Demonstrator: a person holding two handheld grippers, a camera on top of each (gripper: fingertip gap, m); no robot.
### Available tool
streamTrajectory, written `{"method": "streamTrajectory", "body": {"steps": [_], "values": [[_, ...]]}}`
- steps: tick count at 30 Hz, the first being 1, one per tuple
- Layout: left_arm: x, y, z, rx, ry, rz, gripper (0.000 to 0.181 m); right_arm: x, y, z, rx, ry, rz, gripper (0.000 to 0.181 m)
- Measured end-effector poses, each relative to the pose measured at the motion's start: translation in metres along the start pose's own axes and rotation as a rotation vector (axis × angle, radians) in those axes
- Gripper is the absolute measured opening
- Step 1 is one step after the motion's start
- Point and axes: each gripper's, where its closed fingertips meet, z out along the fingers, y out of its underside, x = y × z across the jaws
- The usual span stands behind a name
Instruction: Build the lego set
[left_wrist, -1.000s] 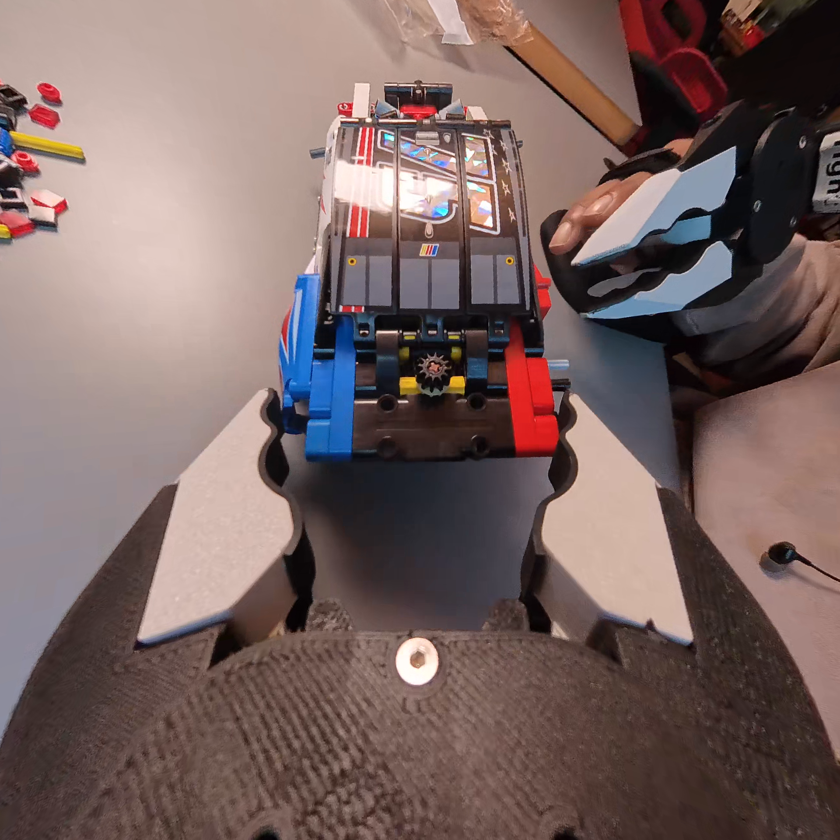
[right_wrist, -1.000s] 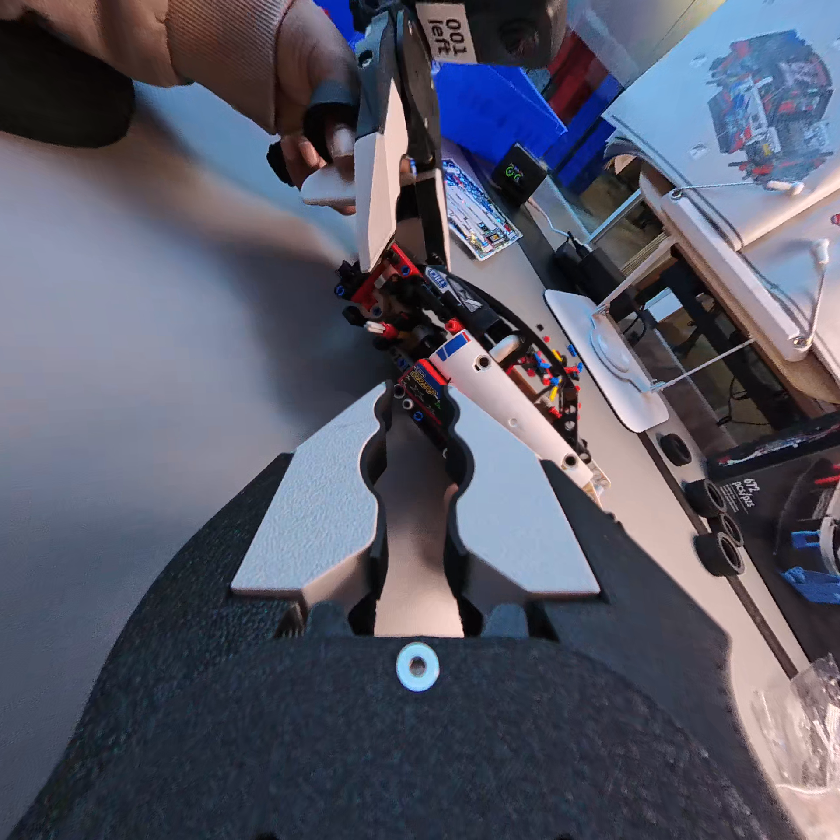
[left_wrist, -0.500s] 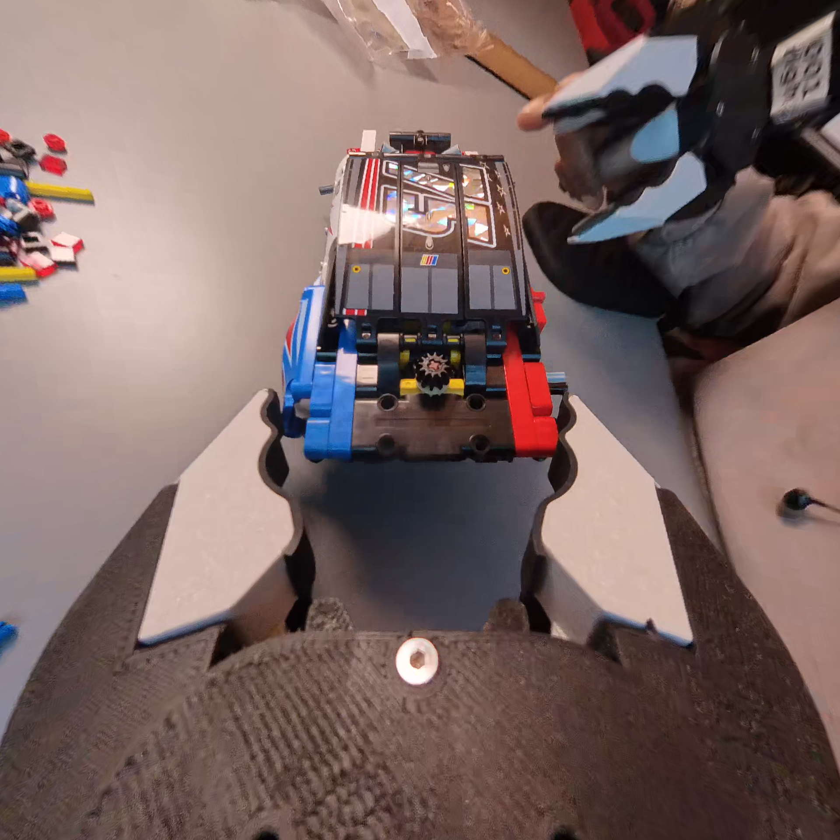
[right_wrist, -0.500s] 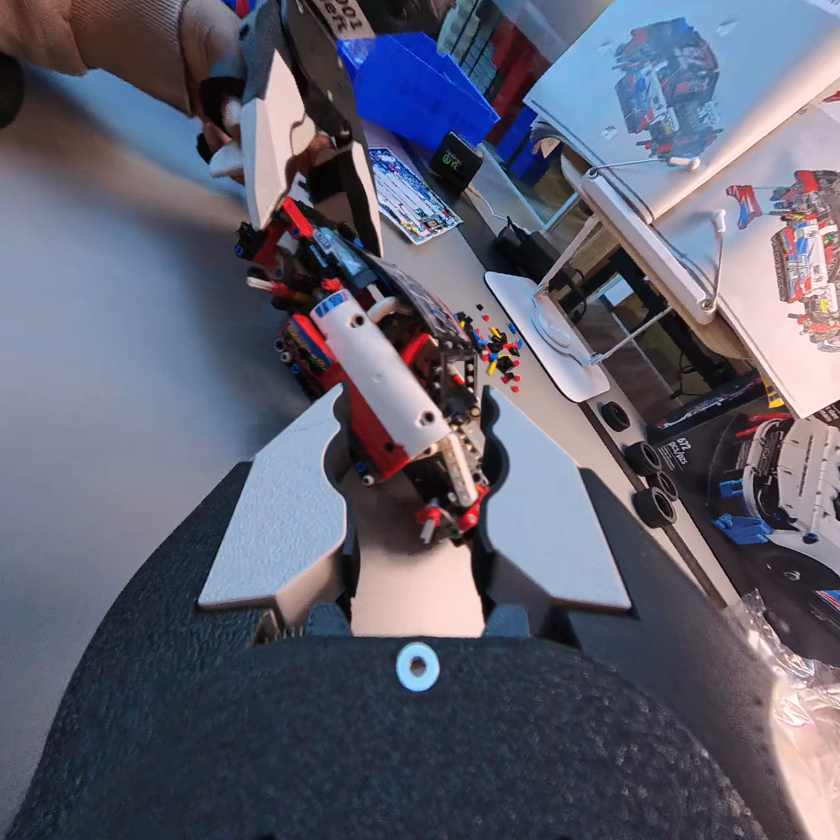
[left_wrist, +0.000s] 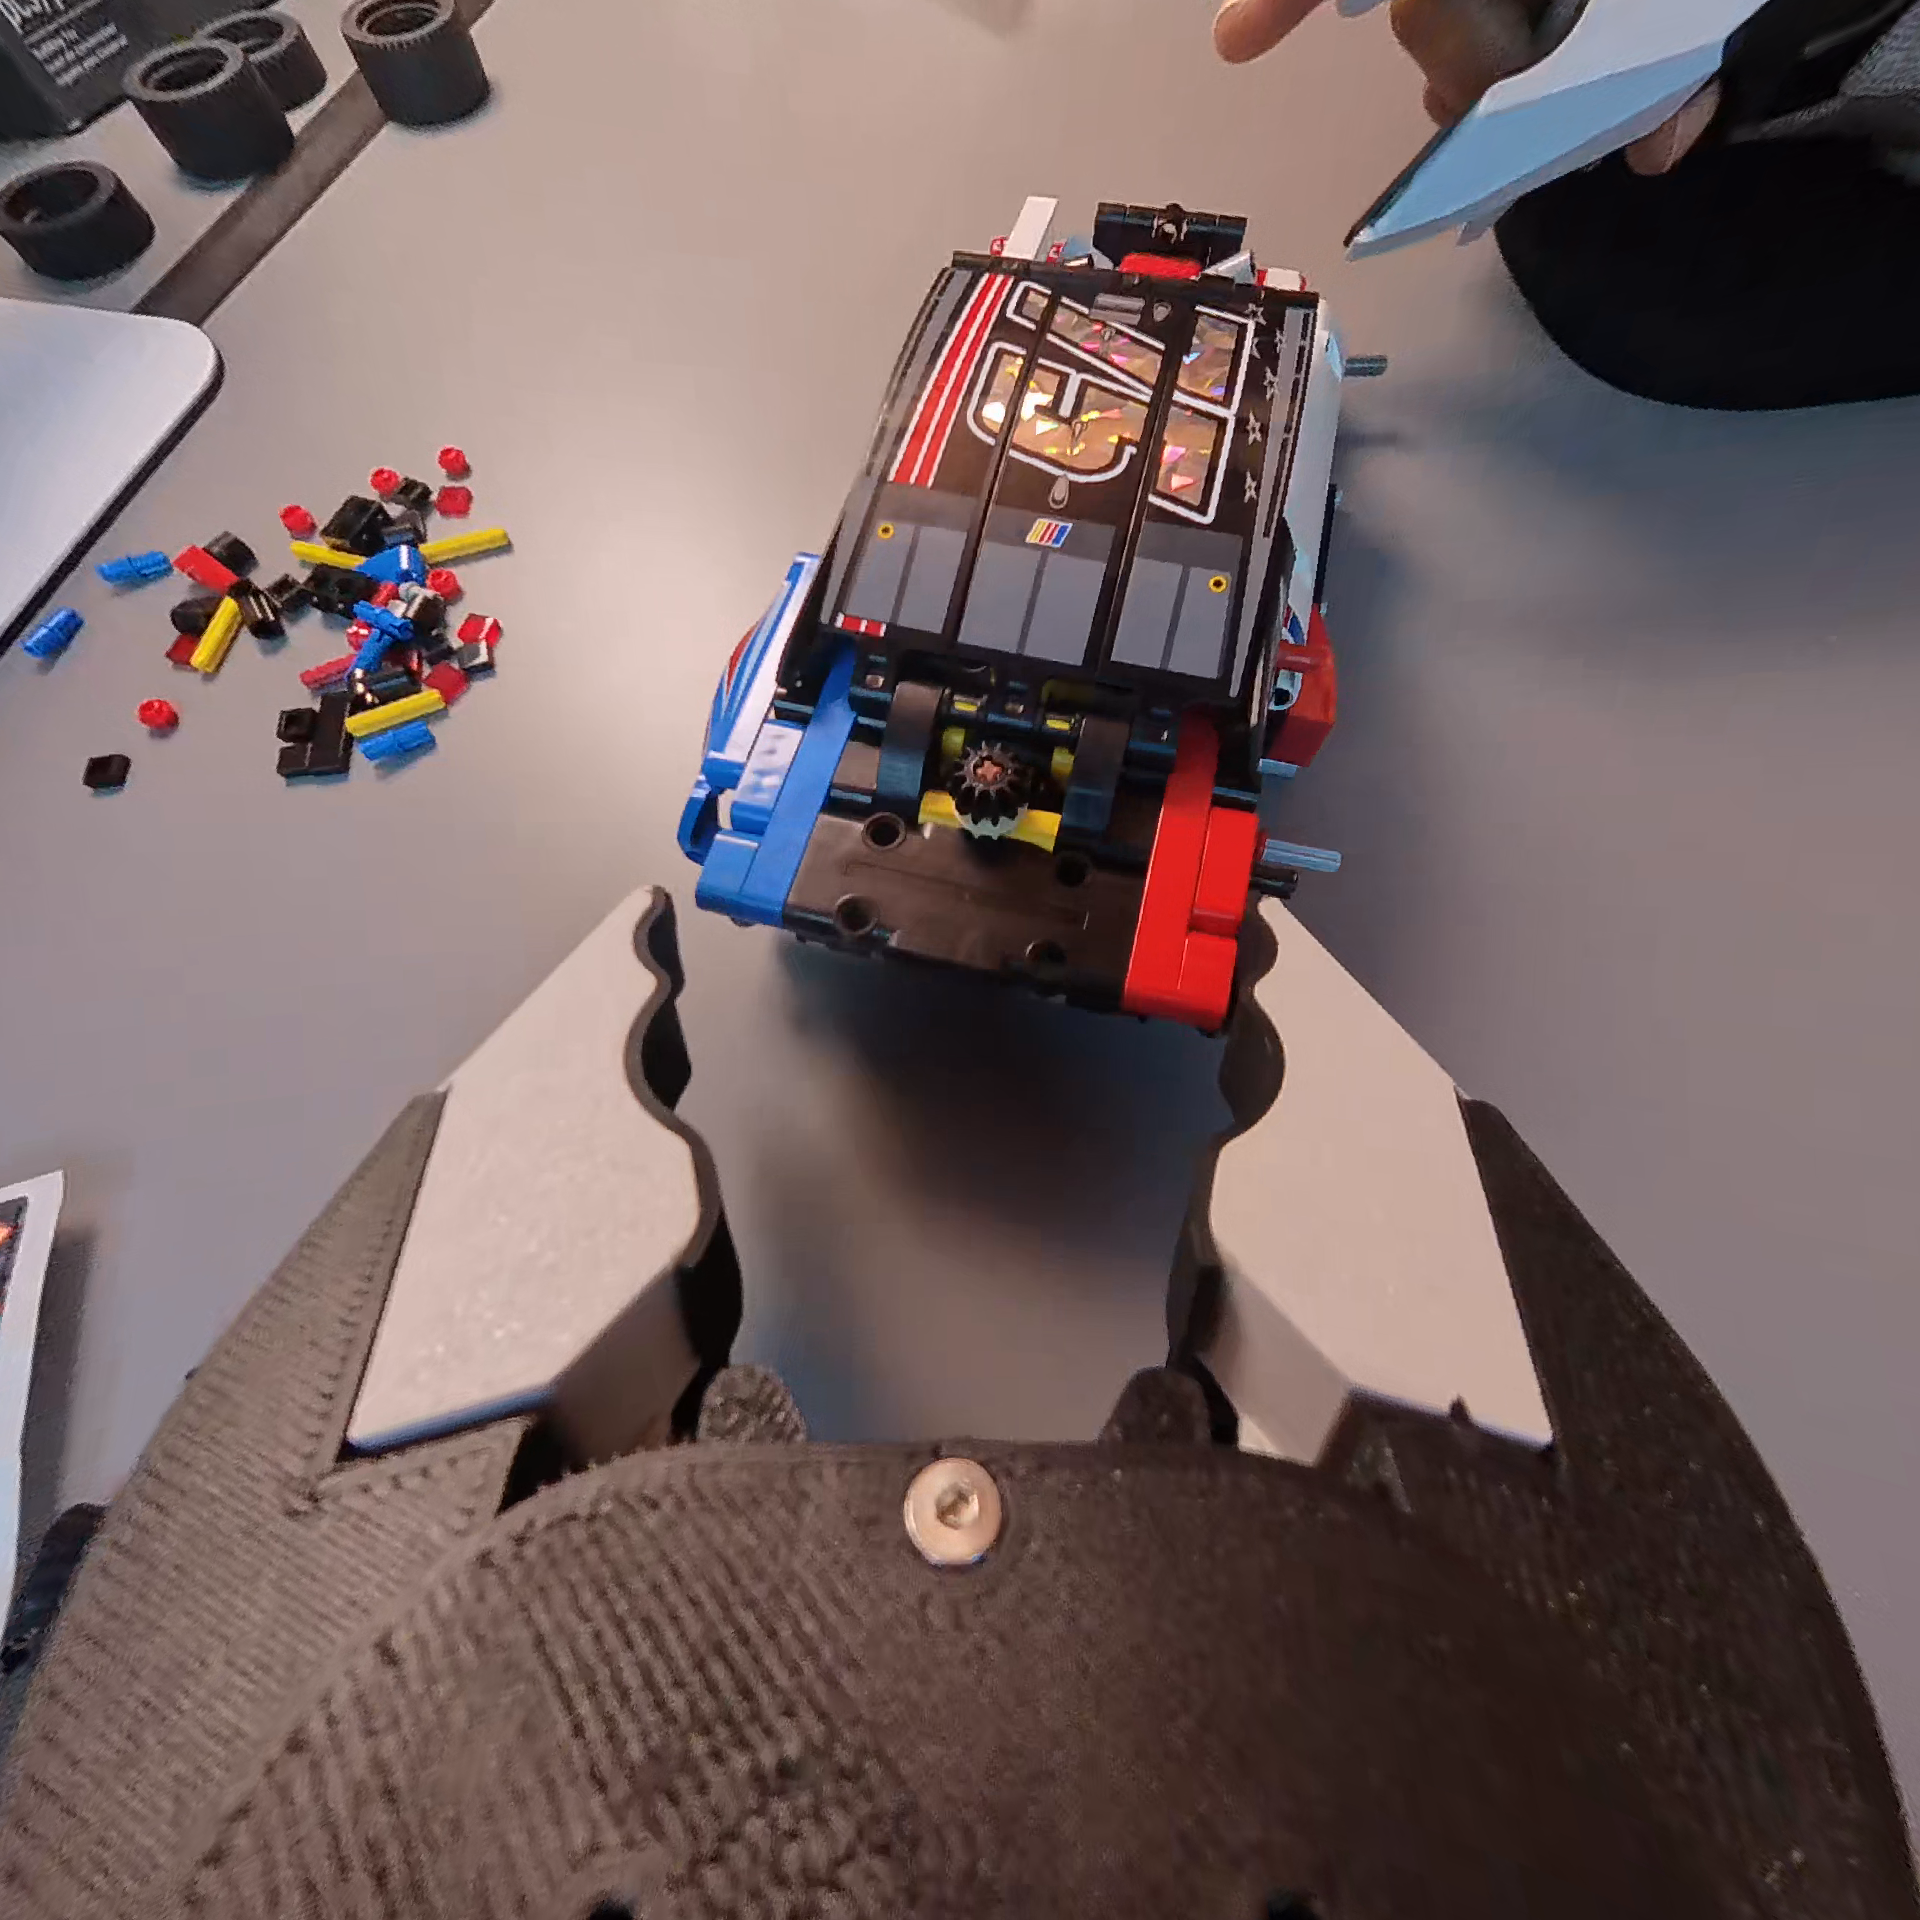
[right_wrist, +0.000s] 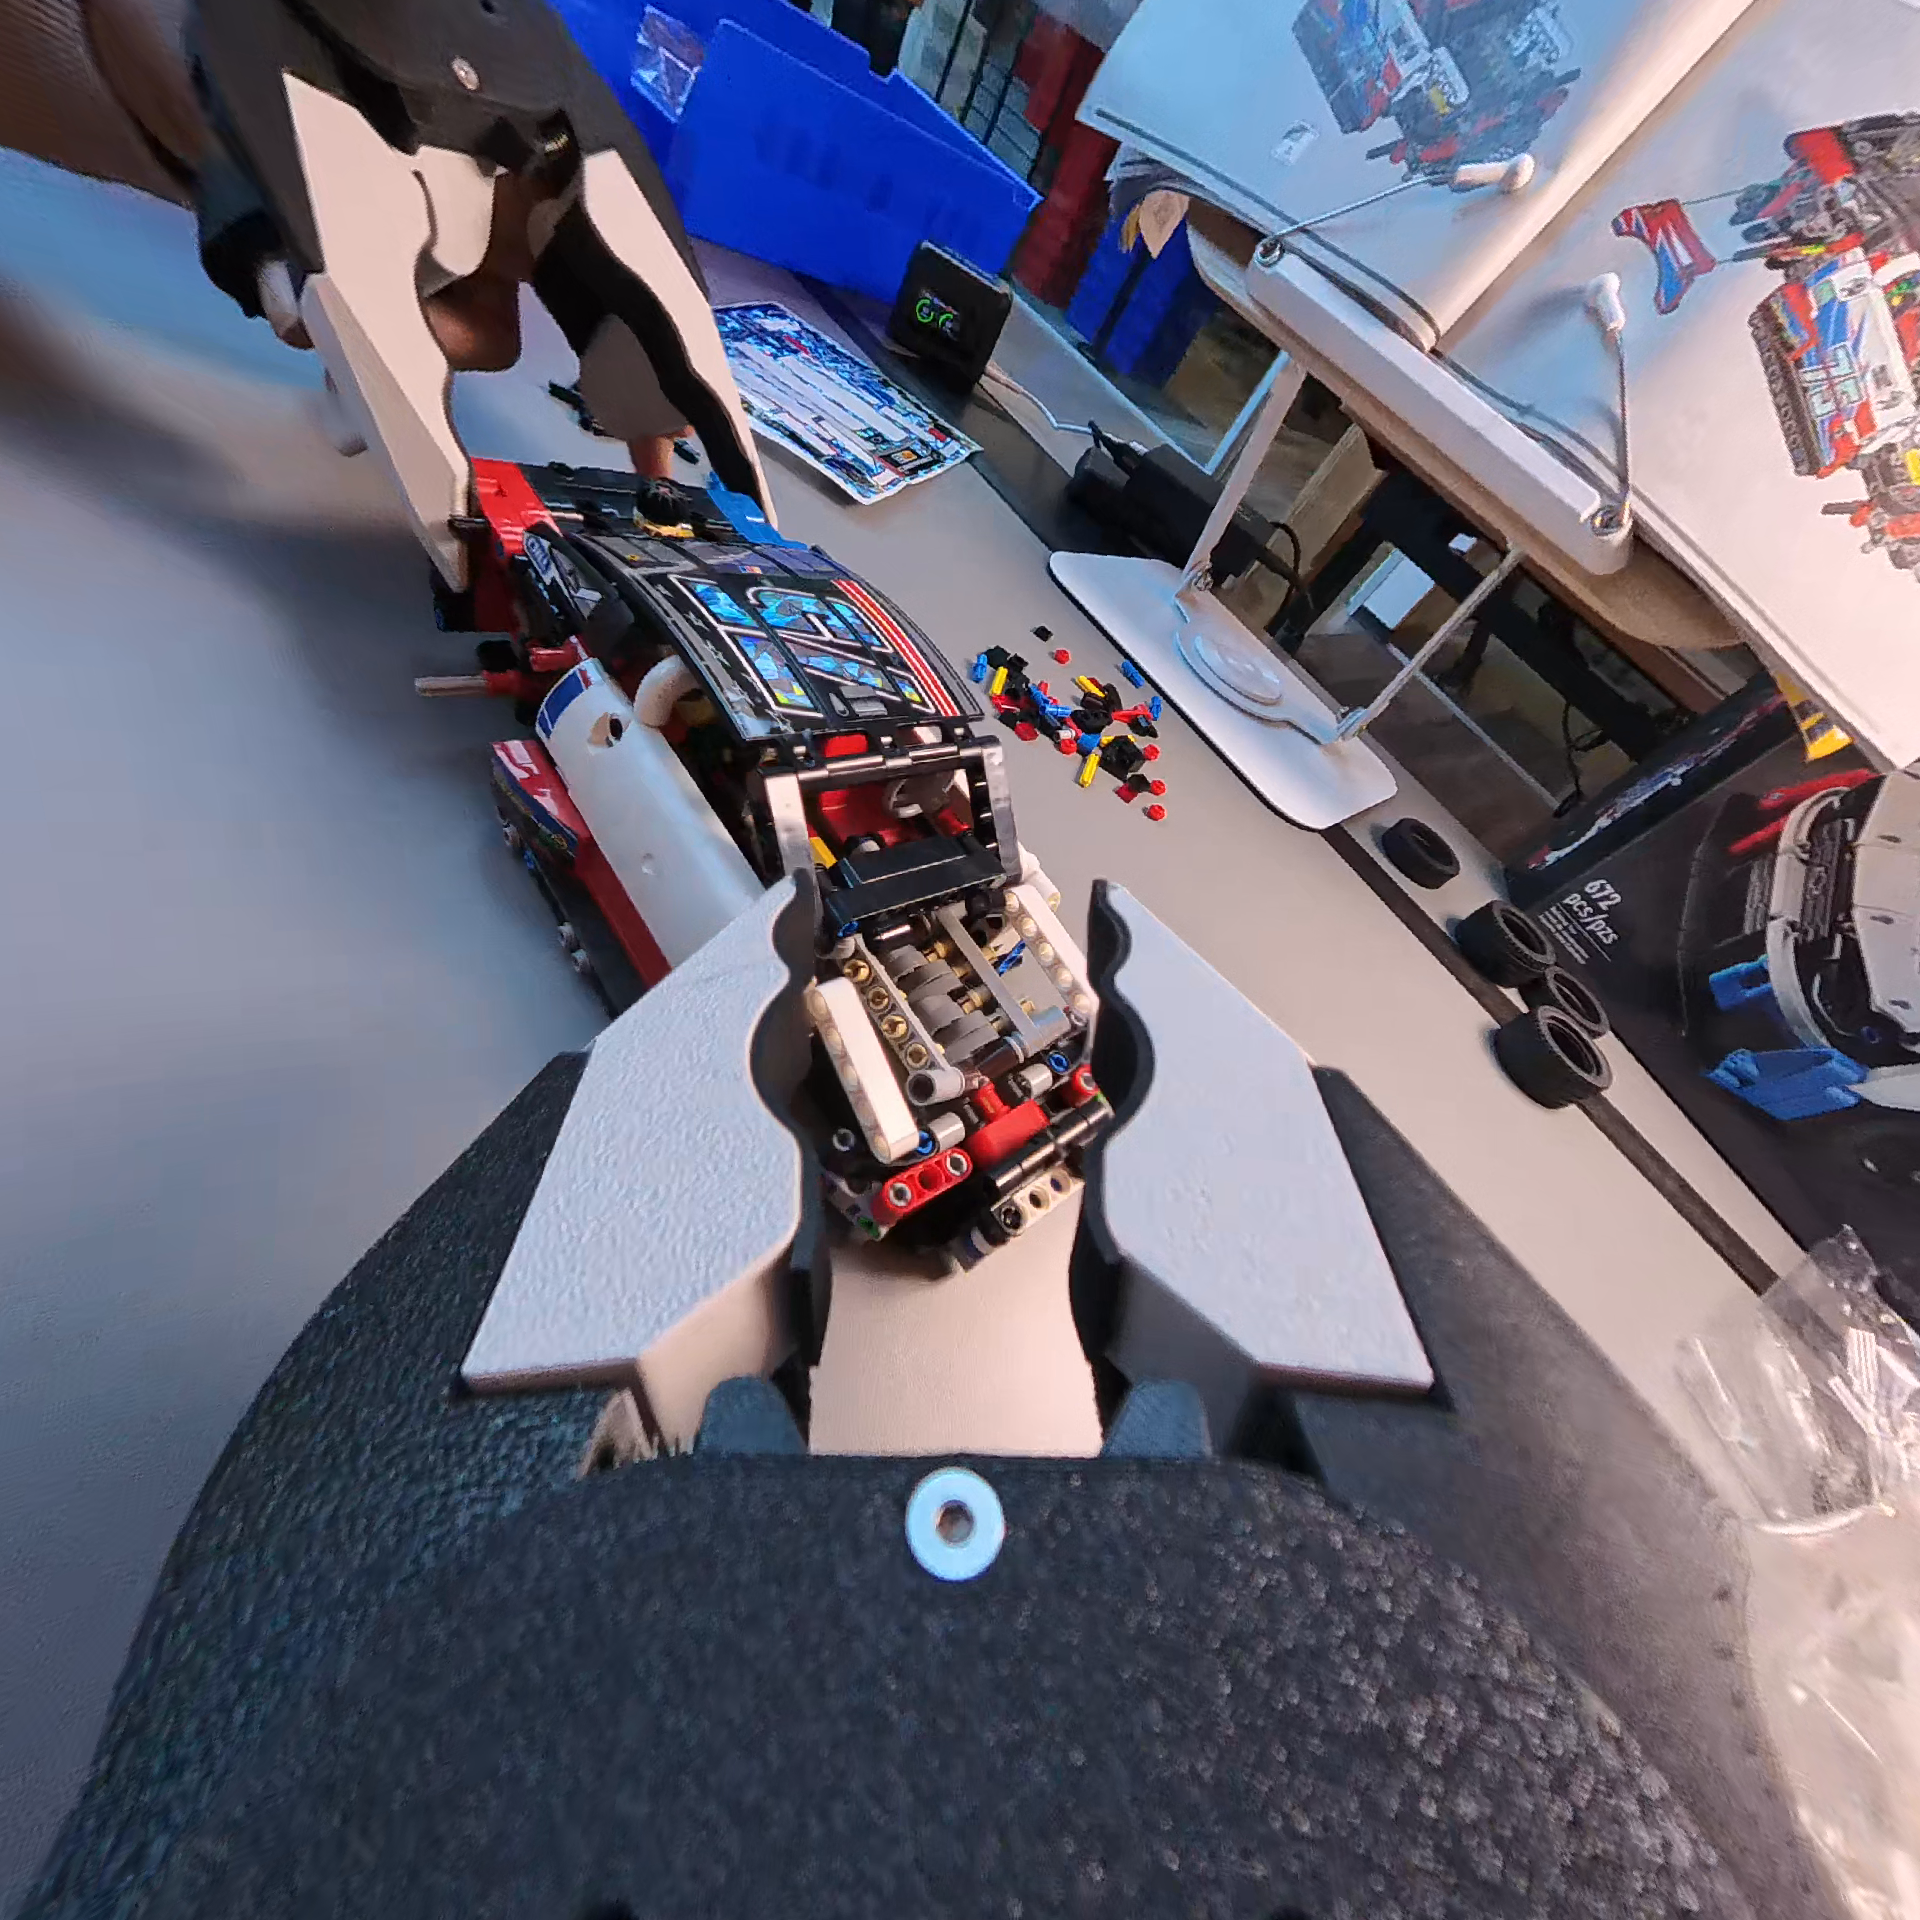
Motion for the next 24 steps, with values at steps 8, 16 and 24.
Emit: {"method": "streamTrajectory", "body": {"steps": [8, 16, 24], "values": [[-0.01, -0.037, -0.037, 0.277, -0.016, -0.158, 0.101, 0.0, 0.006, -0.004, 0.017, -0.008, 0.062, 0.05], [-0.071, -0.05, -0.087, 0.556, -0.442, -0.192, 0.077, 0.021, -0.006, -0.011, 0.128, 0.057, 0.199, 0.047], [-0.099, -0.036, -0.108, 0.593, -0.658, -0.25, 0.006, 0.047, 0.0, -0.018, 0.167, 0.137, 0.289, 0.03]]}}
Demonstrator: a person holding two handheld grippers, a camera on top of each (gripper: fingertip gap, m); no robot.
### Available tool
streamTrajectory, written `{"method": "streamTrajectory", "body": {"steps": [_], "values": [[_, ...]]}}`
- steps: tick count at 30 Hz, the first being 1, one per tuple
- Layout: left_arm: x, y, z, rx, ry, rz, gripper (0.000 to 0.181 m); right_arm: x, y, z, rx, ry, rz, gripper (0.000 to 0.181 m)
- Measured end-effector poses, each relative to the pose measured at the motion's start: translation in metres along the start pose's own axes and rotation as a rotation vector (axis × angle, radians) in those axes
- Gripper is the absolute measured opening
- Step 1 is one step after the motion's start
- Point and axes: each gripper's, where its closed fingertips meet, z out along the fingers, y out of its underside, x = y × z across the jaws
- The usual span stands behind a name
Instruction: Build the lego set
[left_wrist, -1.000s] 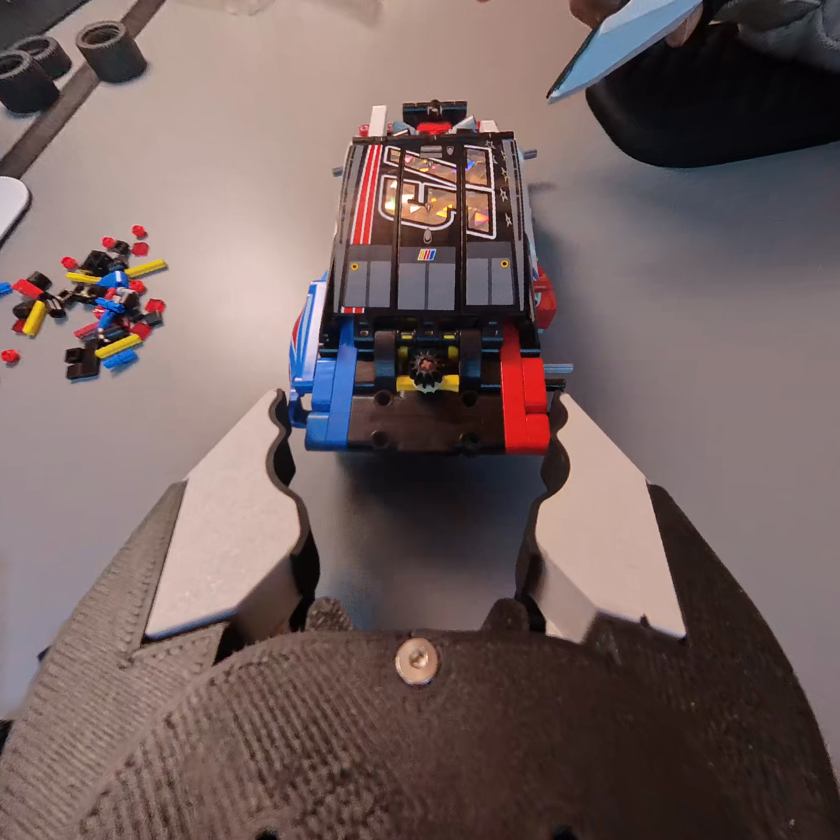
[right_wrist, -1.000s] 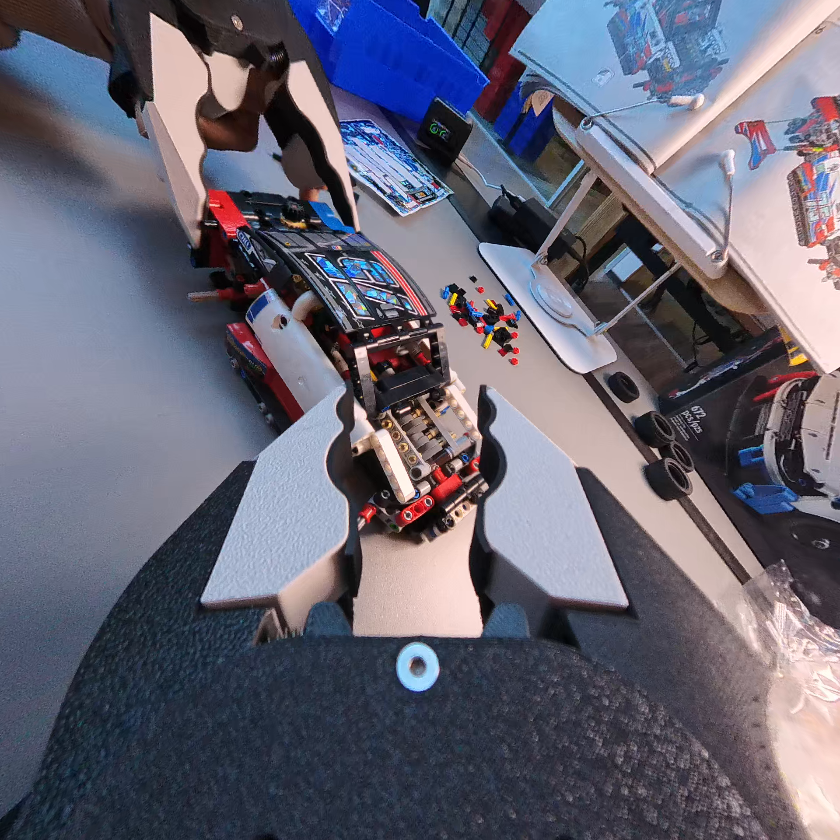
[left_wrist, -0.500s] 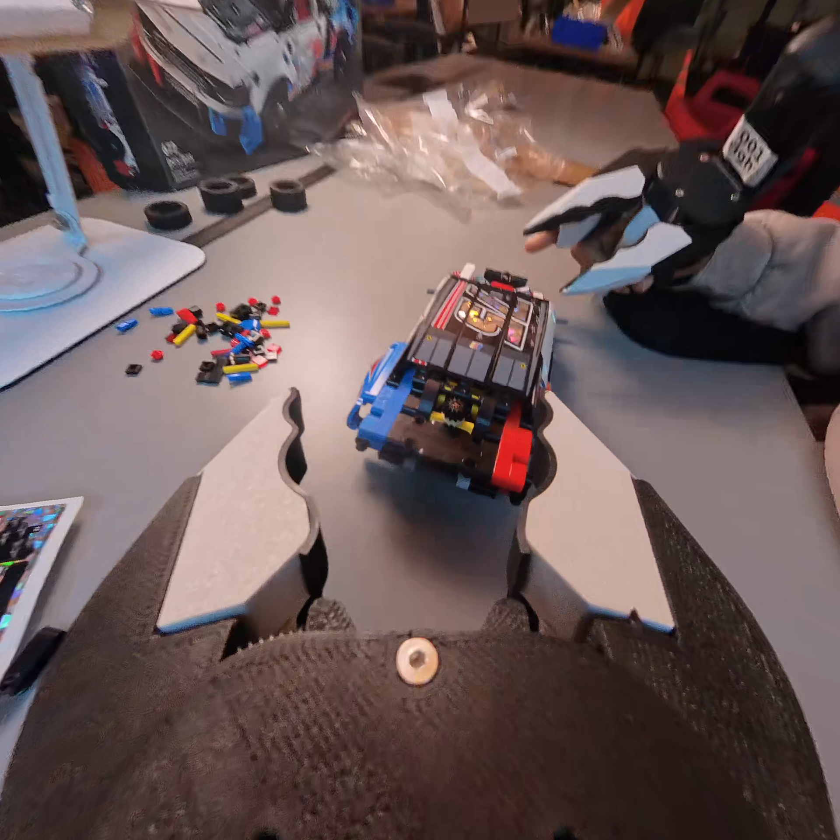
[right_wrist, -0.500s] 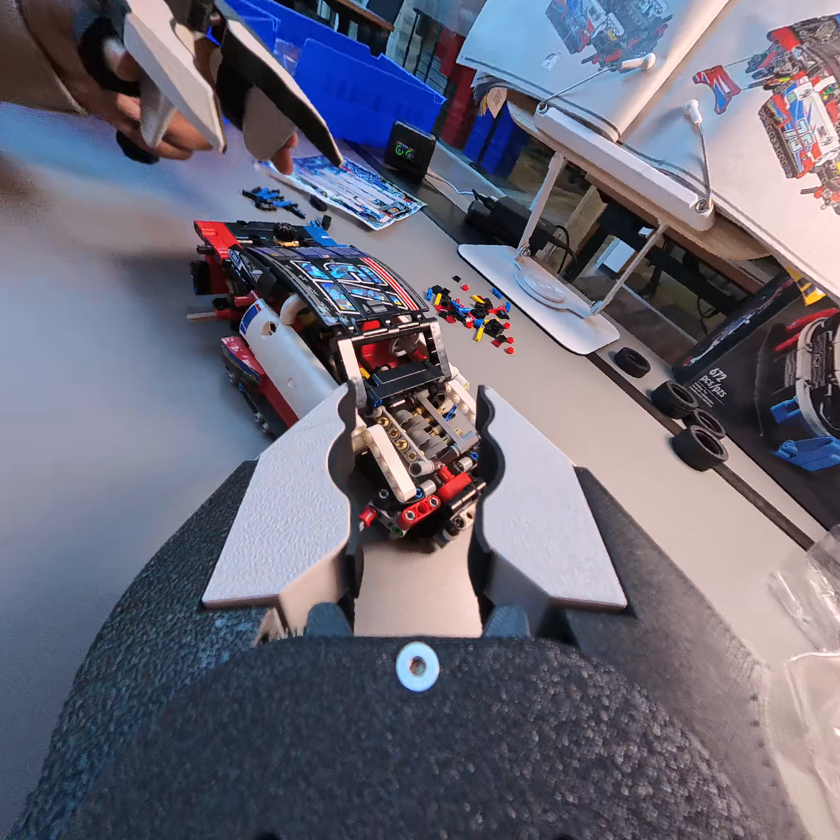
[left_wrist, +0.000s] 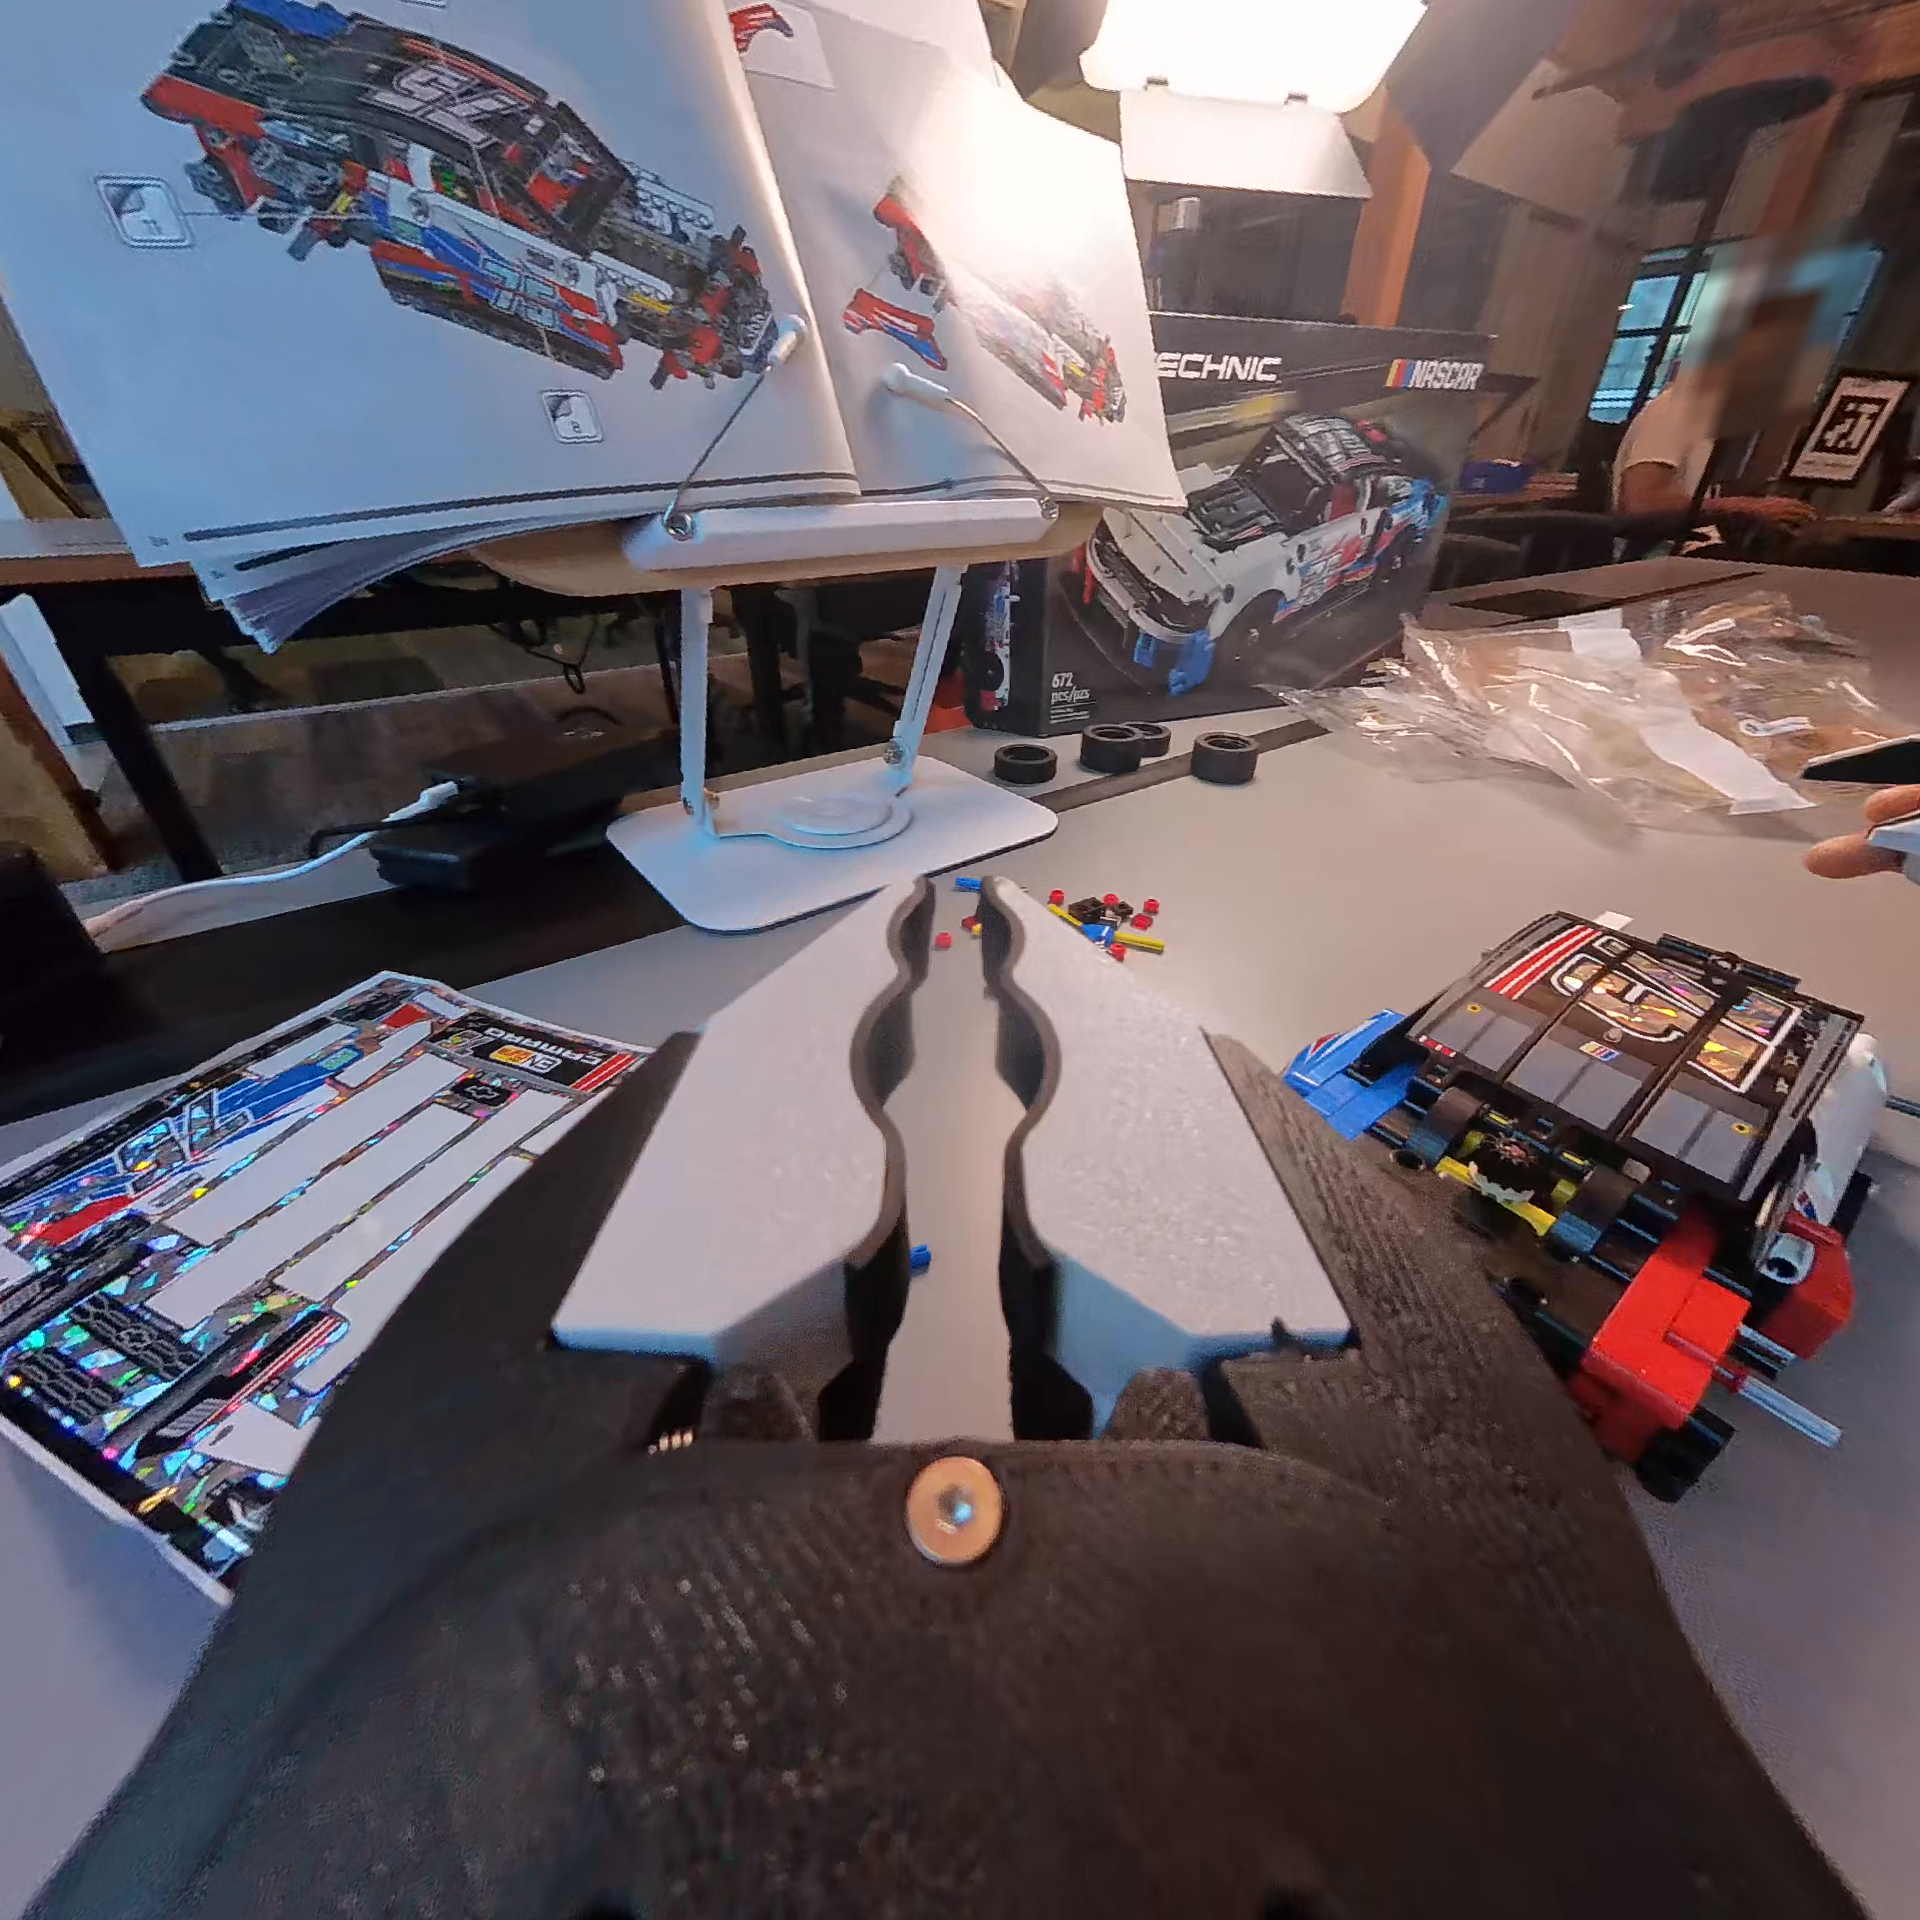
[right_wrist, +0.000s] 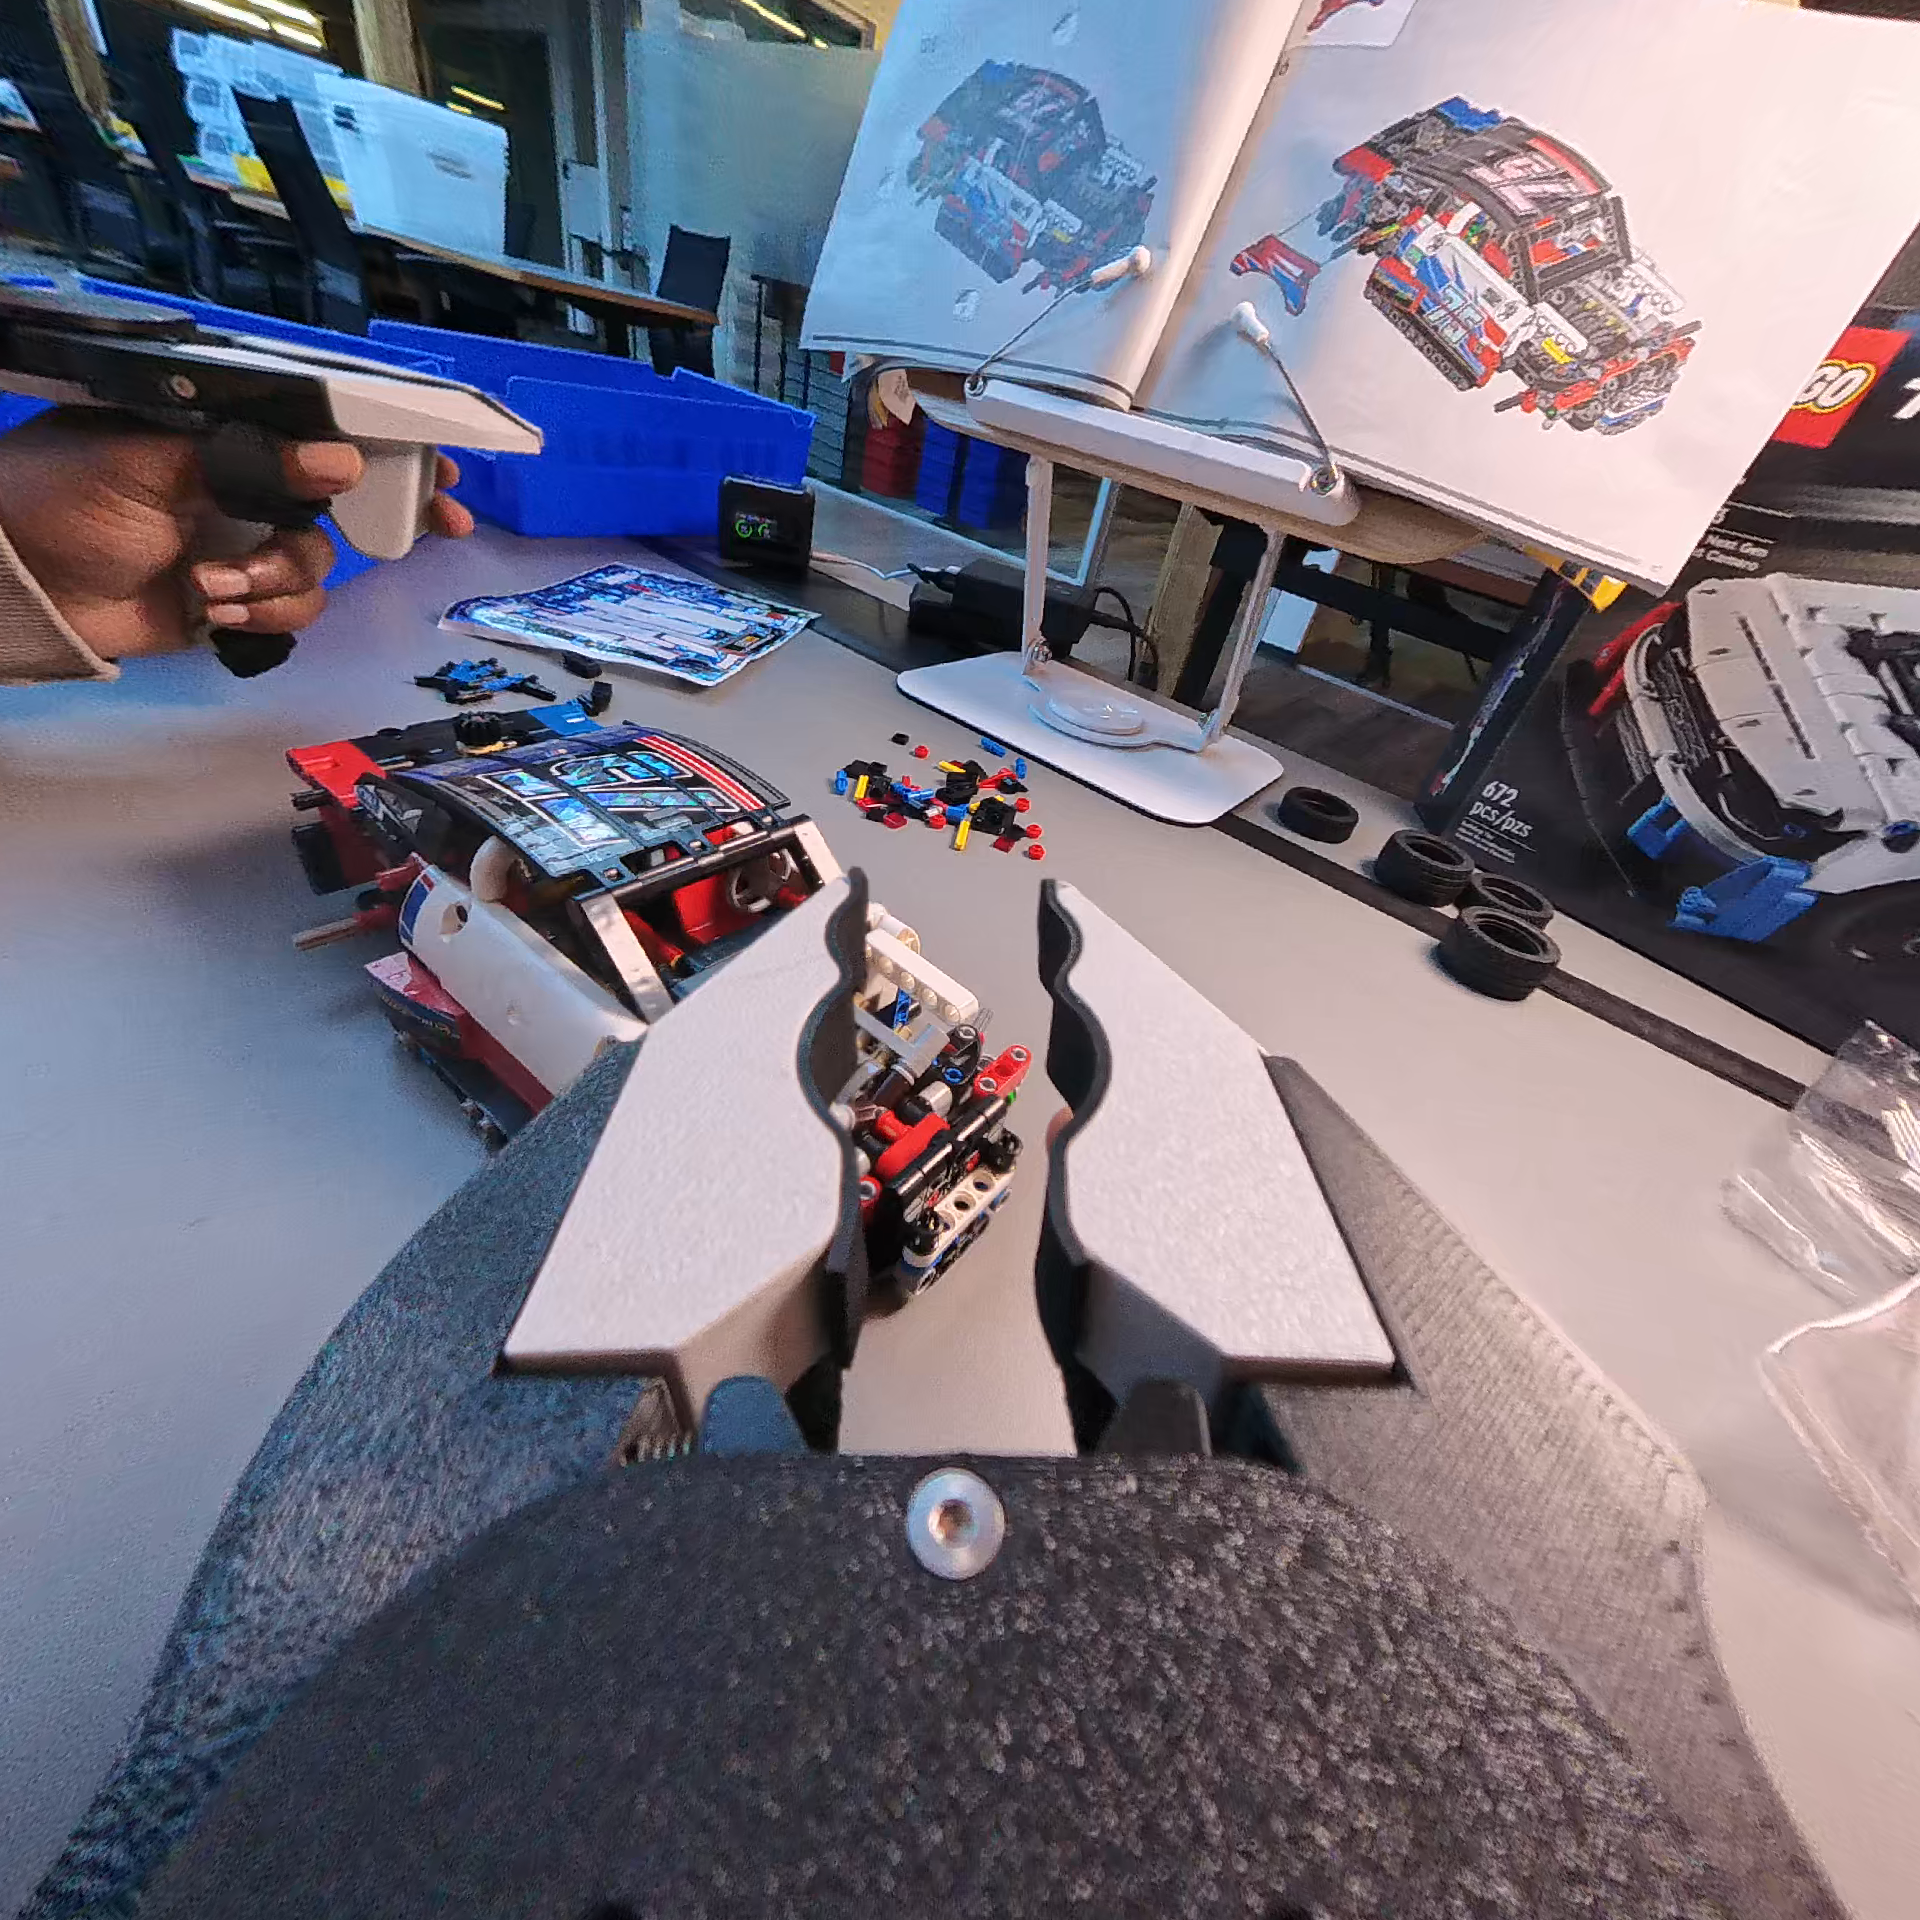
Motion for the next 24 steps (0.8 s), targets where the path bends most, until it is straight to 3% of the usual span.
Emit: {"method": "streamTrajectory", "body": {"steps": [4, 14, 19, 24], "values": [[-0.007, -0.006, 0.002, 0.018, -0.056, 0.025, 0.0, 0.015, -0.002, 0.0, 0.031, 0.05, 0.044, 0.006], [-0.011, -0.021, 0.029, 0.039, -0.08, 0.071, 0.002, 0.031, 0.005, -0.001, 0.026, 0.108, 0.096, 0.001], [-0.031, -0.066, 0.053, 0.086, -0.137, 0.082, 0.001, 0.03, 0.0, -0.005, 0.048, 0.099, 0.096, 0.001], [-0.069, -0.116, 0.107, 0.14, -0.208, 0.034, 0.0, 0.029, -0.004, -0.009, 0.064, 0.1, 0.1, 0.0]]}}
